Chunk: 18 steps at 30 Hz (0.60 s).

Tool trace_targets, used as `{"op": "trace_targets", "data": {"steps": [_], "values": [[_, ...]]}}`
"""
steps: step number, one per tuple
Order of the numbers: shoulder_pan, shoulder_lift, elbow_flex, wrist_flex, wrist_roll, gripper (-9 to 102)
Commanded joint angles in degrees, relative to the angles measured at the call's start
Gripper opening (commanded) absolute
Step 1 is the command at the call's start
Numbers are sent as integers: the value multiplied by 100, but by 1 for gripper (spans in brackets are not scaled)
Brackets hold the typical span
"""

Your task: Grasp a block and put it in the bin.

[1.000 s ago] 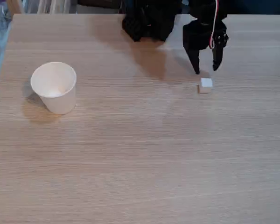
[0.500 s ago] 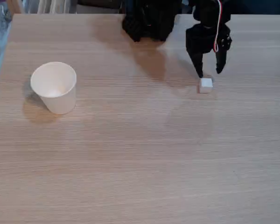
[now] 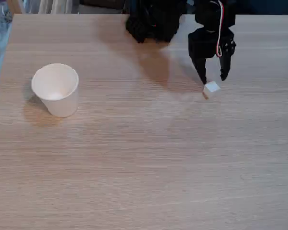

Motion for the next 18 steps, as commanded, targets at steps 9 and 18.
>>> {"op": "trace_targets", "data": {"steps": [9,18], "values": [[246,-26,220,-352,-229,26],[70,-123,281,-527,-88,26]]}}
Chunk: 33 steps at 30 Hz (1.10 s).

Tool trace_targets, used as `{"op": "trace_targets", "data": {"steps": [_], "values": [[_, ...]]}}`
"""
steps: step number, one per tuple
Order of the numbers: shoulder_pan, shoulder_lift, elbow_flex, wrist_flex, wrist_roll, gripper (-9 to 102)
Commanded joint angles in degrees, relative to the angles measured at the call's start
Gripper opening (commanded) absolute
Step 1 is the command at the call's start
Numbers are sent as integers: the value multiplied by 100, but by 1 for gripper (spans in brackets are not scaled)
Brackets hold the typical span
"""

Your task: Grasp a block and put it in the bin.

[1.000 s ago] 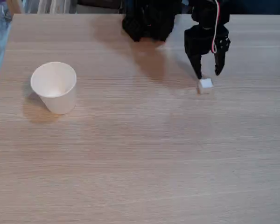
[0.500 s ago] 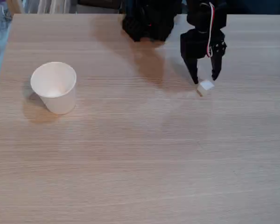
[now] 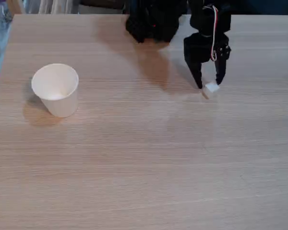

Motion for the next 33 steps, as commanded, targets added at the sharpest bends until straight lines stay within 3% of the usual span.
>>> {"op": "trace_targets", "data": {"steps": [1,33], "values": [[-79,-53,-18,-105,132,26],[-18,-844,-545,-492,35,26]]}}
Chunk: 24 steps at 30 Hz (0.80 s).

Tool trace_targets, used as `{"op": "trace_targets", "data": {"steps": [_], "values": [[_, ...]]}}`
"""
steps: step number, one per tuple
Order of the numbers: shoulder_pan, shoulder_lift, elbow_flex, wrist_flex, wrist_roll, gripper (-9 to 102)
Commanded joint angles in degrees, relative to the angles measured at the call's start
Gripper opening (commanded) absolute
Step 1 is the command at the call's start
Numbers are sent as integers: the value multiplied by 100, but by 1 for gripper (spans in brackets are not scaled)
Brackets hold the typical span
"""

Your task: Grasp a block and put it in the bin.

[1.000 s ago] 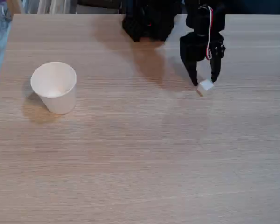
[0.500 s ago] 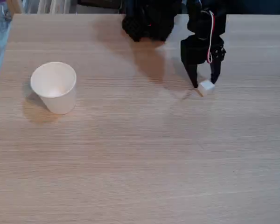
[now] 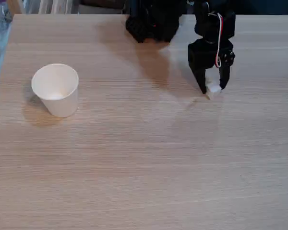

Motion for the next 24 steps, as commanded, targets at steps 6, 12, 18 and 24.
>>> {"op": "trace_targets", "data": {"steps": [6,12,18,24], "values": [[18,-35,-132,-44,-193,21],[44,-9,-105,-79,-237,9],[62,53,-53,-79,-255,5],[229,378,0,97,-378,5]]}}
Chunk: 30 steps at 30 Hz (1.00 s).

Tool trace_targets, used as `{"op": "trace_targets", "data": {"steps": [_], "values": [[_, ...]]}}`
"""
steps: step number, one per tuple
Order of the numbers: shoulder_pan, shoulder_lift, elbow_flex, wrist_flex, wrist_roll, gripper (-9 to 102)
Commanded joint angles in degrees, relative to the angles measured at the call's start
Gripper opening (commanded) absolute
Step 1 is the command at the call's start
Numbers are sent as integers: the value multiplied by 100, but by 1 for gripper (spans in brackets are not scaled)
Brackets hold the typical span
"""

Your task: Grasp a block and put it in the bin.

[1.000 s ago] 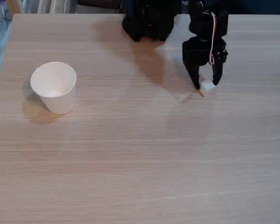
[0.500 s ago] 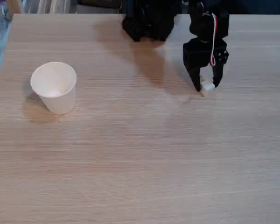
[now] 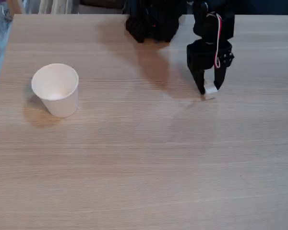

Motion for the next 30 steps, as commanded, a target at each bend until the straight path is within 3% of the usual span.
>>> {"op": "trace_targets", "data": {"steps": [1,18,30], "values": [[176,334,0,114,-141,5],[1679,1960,-44,1134,-1063,2],[3340,3050,-211,1846,-1582,0]]}}
